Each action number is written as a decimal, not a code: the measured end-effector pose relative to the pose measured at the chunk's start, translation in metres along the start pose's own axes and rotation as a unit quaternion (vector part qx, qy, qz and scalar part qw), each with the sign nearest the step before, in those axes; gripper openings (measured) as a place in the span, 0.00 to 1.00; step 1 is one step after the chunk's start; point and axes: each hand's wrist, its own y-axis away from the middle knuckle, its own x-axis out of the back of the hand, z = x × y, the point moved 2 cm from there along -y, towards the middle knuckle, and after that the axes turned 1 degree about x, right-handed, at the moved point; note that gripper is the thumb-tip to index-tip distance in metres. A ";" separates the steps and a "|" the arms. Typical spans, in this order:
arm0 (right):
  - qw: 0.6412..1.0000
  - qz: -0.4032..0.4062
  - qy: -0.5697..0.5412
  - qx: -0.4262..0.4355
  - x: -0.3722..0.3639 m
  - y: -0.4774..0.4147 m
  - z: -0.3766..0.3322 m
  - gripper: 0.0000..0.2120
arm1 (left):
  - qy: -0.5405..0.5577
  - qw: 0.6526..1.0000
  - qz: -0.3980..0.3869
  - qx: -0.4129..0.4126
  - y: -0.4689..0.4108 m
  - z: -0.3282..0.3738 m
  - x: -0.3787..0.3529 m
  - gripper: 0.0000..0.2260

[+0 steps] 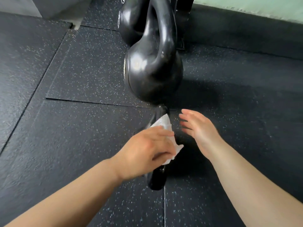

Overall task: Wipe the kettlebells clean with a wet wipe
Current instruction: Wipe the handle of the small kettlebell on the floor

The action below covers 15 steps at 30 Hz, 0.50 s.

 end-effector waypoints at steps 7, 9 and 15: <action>0.988 -0.046 0.098 0.114 -0.020 0.005 -0.008 0.16 | -0.112 0.983 0.044 -0.136 0.047 0.028 -0.017 0.08; 0.986 -0.056 0.110 0.115 -0.022 0.006 -0.008 0.17 | -0.110 0.981 0.081 -0.137 0.060 0.027 -0.022 0.10; 0.988 -0.056 0.101 0.100 -0.021 0.007 -0.007 0.20 | 0.030 0.983 0.168 0.073 0.071 0.026 -0.033 0.06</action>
